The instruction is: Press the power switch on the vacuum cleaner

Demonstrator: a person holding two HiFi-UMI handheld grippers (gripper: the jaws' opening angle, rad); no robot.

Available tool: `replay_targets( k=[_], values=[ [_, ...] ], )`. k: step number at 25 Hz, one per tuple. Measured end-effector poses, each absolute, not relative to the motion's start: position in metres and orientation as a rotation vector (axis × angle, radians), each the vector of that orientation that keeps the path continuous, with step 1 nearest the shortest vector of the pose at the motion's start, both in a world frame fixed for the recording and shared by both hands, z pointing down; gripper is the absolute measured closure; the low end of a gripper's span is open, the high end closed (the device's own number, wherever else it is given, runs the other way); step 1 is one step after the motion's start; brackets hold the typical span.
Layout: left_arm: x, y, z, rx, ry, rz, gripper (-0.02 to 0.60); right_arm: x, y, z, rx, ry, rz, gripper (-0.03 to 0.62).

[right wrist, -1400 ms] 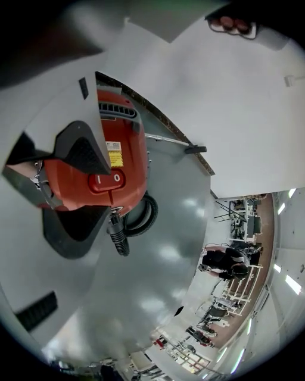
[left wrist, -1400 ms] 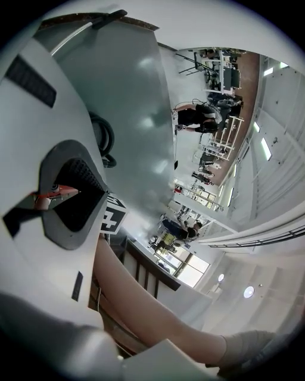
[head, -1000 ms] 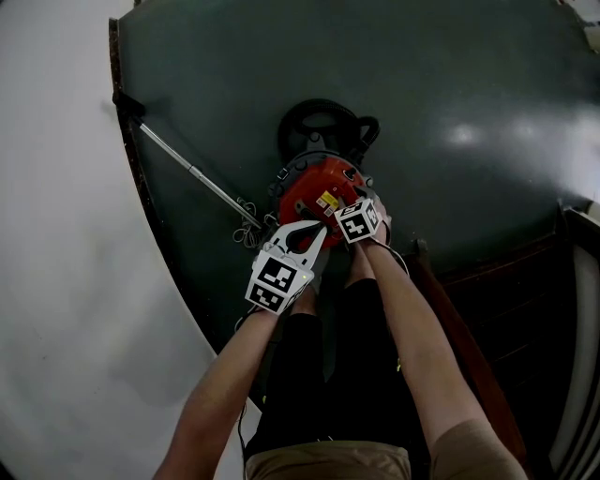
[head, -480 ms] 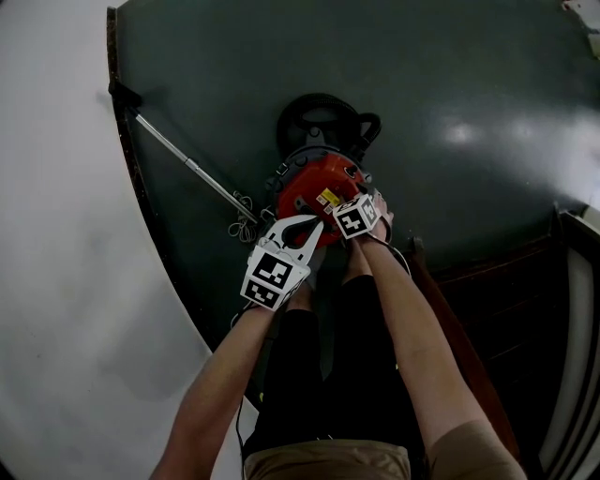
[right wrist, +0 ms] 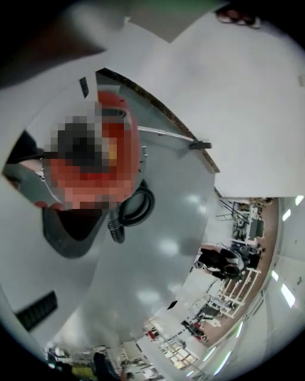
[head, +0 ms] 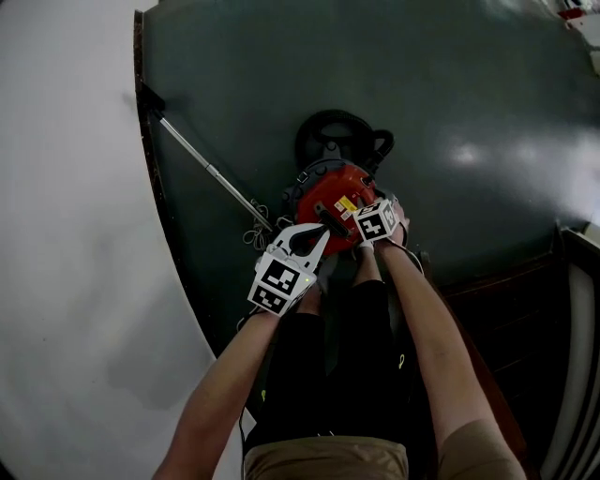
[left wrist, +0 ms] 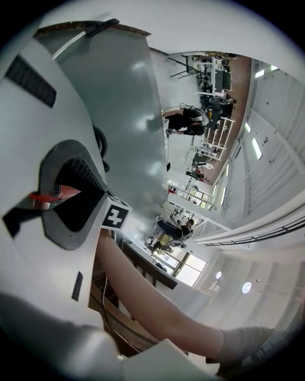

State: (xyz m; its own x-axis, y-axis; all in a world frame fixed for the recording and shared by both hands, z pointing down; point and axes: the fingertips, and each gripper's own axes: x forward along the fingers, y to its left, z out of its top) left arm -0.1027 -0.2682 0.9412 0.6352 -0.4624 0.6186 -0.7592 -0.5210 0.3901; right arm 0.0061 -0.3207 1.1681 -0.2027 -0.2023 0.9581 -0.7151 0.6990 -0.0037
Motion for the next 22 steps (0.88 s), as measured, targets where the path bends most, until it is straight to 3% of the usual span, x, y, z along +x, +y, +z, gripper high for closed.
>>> replay_targets(
  k=[12, 22],
  values=[
    [-0.175, -0.219, 0.759, 2.355, -1.052, 0.627, 0.575, -0.008, -0.311, 0.885, 1.014, -2.093, 0.624, 0.445],
    [-0.202, -0.185, 0.626, 2.474, -1.167, 0.418, 0.575, -0.026, -0.265, 0.671, 0.978, -2.329, 0.345, 0.448]
  ],
)
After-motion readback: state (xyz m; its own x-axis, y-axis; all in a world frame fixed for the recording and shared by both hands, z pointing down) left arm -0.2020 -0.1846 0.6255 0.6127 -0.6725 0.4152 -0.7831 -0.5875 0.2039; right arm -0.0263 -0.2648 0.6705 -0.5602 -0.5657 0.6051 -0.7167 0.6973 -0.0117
